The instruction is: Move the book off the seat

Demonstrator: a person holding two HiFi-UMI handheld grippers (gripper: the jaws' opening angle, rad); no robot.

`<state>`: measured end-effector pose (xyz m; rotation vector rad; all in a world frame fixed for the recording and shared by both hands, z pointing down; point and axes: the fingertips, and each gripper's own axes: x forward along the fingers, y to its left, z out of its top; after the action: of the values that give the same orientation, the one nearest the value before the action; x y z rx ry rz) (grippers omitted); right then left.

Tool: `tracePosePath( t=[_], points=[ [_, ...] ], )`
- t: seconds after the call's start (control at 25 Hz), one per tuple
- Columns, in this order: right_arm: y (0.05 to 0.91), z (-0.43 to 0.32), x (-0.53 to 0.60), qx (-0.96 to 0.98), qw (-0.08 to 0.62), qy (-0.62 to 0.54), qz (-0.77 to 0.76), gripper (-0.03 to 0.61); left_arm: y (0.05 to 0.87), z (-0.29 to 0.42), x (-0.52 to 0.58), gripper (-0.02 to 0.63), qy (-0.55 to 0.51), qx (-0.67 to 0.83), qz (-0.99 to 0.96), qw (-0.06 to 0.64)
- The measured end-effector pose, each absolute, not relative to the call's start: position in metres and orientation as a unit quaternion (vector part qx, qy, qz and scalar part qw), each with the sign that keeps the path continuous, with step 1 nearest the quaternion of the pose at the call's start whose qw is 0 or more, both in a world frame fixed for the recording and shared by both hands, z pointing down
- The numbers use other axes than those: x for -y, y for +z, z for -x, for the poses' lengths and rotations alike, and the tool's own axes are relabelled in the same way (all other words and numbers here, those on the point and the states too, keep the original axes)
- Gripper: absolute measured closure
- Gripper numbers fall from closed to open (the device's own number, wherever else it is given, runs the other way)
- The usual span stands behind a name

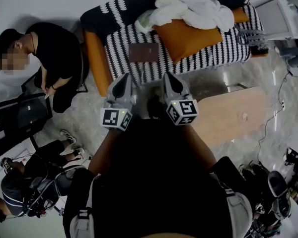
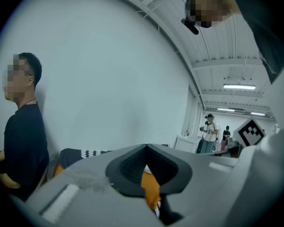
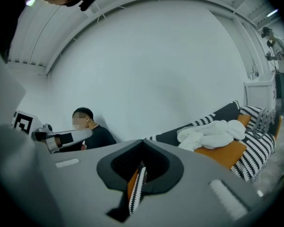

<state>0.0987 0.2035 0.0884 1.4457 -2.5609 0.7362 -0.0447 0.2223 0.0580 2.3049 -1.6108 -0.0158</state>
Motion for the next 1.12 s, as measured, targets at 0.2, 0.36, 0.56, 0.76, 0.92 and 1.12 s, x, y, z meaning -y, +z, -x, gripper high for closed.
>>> tracePosePath(
  t=[0.2,0.36,0.56,0.76,0.92,1.12],
  points=[
    [0.099,-0.108,-0.179,0.849,0.06,0.248,-0.462,0.569,0.063,0.037,-0.199,0.609,0.004,0.582,-0.798,0.159],
    [0.108,-0.113,-0.158,0.845,0.064,0.26,-0.462,0.571,0.067,0.033,-0.178,0.609,0.008,0.586,-0.794,0.163],
    [0.119,-0.105,-0.142,0.844,0.073,0.268,-0.459,0.569,0.076,0.033,-0.156,0.609,0.009,0.582,-0.796,0.167],
    [0.133,-0.097,-0.13,0.835,0.076,0.281,-0.467,0.569,0.096,0.039,-0.136,0.609,0.013,0.574,-0.797,0.186],
    [0.153,-0.098,-0.12,0.825,0.089,0.298,-0.473,0.571,0.115,0.039,-0.115,0.609,0.027,0.569,-0.799,0.195],
    [0.196,-0.101,-0.091,0.811,0.103,0.313,-0.483,0.569,0.157,0.041,-0.082,0.609,0.032,0.571,-0.792,0.214]
  ],
)
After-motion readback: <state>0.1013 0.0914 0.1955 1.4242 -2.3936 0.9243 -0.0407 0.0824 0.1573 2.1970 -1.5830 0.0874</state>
